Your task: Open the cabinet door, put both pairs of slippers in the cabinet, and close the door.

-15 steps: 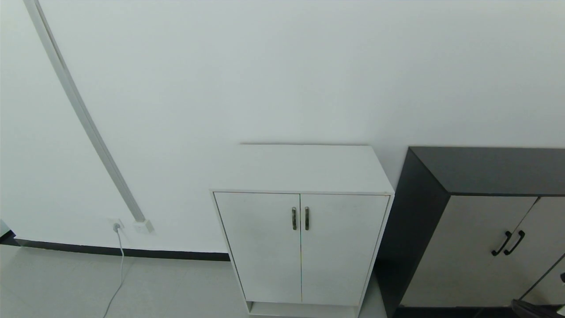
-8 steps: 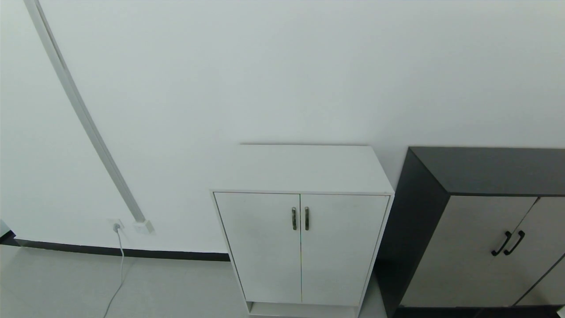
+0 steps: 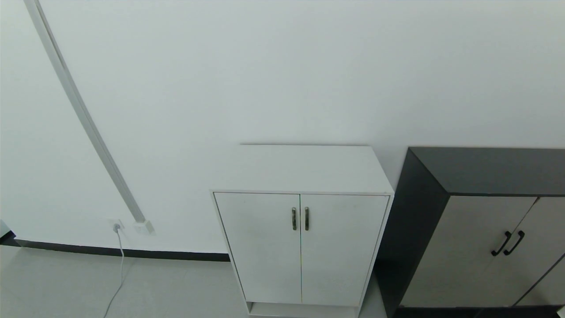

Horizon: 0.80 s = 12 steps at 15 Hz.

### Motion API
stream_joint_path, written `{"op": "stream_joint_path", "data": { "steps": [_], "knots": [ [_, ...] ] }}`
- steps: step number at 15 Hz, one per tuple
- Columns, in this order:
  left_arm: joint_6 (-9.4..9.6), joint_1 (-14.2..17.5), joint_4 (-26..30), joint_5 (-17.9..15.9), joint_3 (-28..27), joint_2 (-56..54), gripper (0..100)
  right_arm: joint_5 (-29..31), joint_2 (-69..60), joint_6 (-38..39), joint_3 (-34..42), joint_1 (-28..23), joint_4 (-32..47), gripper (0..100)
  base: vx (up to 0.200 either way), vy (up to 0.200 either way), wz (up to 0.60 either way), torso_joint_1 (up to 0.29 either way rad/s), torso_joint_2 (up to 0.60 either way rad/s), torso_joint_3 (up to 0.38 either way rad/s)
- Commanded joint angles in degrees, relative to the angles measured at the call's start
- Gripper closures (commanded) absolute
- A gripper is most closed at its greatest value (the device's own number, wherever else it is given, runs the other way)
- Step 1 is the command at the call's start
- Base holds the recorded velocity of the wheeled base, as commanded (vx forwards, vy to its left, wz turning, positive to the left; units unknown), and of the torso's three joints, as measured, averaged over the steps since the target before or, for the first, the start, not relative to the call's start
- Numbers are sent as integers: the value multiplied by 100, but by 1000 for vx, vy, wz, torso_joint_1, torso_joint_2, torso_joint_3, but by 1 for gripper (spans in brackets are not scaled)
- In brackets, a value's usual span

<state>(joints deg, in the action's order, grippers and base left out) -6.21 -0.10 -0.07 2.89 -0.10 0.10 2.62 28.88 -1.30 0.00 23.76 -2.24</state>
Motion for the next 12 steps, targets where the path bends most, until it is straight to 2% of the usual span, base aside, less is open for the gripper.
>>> {"op": "stream_joint_path", "data": {
  "steps": [1,3,5,7,9,10,12],
  "knots": [
    [-4,1,-1,10,1,8,100,336,-260,-1,0,-144,5,100,0,0,0,0,0,0],
    [-4,1,-1,1,1,8,100,687,-594,16,0,-486,13,100,0,0,0,0,0,0],
    [-4,1,-1,10,1,8,100,696,-1033,25,0,-1093,13,100,0,0,0,0,0,0],
    [-4,1,-1,1,1,8,100,696,-1561,25,0,-1471,13,100,0,0,0,0,0,0],
    [-4,1,-1,10,1,8,100,696,-1842,25,0,-1638,22,100,0,0,0,0,0,0],
    [-4,1,-1,1,1,8,100,696,-2123,25,0,-1910,22,100,0,0,0,0,0,0],
    [-4,1,-1,10,1,8,100,705,-2334,34,0,-1945,5,100,0,0,0,0,0,0]
  ]
}}
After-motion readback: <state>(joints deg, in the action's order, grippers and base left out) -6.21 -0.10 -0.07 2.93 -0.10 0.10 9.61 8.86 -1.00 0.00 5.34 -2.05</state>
